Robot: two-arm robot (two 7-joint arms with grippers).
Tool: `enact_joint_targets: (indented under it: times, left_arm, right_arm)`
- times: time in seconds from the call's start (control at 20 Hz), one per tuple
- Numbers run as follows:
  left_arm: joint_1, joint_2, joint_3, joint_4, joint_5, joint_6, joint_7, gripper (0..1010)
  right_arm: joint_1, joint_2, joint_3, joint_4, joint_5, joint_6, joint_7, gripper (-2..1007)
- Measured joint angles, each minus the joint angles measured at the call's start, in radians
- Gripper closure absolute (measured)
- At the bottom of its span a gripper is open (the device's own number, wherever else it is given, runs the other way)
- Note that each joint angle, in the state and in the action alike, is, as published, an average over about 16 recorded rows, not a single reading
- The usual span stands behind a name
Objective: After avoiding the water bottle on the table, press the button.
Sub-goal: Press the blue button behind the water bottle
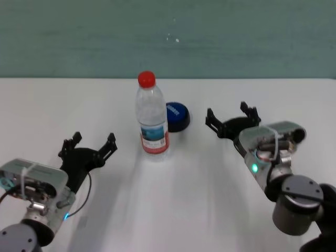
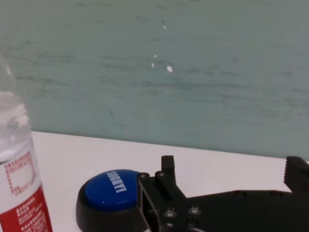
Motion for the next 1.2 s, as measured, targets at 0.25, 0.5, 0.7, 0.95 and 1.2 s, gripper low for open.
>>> enact_joint_targets:
  times: [0.25, 0.5, 0.7, 0.95, 1.2]
  left_arm:
    - [0.0, 0.0, 0.0, 0.0, 0.0, 0.0, 0.0, 6]
    - [0.0, 0.0, 0.0, 0.0, 0.0, 0.0, 0.0, 6]
    - [0.0, 0.0, 0.0, 0.0, 0.0, 0.0, 0.0, 6]
    - [0.0, 0.0, 0.0, 0.0, 0.0, 0.0, 0.0, 6]
    - [0.0, 0.0, 0.0, 0.0, 0.0, 0.0, 0.0, 6]
  right_arm:
    - [0.052, -0.017, -0.004, 0.041, -0.026, 0.021, 0.011, 2]
    - [0.091, -0.03, -0.007, 0.075, -0.048, 0.031, 0.024, 2]
    - [0.116, -0.039, -0.009, 0.1, -0.062, 0.032, 0.033, 2]
    - [0.138, -0.048, -0.011, 0.125, -0.077, 0.028, 0.04, 2]
    - [0.152, -0.055, -0.013, 0.143, -0.086, 0.022, 0.047, 2]
